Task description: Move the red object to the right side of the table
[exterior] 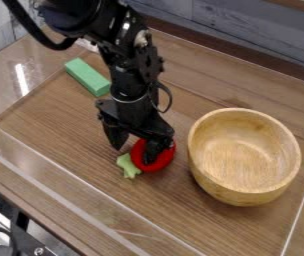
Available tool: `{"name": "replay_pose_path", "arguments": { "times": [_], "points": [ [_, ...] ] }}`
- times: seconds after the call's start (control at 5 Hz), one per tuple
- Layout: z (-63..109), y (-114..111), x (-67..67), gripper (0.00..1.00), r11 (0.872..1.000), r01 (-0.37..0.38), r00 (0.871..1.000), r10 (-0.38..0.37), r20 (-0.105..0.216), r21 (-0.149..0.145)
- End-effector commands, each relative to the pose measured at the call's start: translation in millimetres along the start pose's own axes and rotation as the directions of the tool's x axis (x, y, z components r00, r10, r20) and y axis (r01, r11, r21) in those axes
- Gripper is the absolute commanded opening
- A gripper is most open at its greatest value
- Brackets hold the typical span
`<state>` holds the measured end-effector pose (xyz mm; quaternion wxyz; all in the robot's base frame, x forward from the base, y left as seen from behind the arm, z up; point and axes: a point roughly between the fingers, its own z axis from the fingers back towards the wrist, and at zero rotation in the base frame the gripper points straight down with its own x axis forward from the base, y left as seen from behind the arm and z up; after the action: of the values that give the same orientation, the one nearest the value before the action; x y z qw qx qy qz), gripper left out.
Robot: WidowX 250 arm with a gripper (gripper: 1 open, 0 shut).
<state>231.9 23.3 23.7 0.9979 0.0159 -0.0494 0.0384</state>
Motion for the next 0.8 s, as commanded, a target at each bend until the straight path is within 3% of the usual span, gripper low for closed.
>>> {"name": "replay_pose_path", "arguments": {
  "times": [0.0, 0.4, 0.6],
  "points": [
    [-6.4, -3.8, -0.1, 1.0, 0.997, -0.075, 0.997, 0.075, -0.014, 0.015],
    [-12.1, -3.2, 3.1, 1.0, 0.987, -0.156, 0.987, 0.157, -0.024, 0.03],
    [-12.1, 5.3, -0.5, 0.0, 0.982, -0.185, 0.982, 0.186, -0.022, 0.036]
  ]
}}
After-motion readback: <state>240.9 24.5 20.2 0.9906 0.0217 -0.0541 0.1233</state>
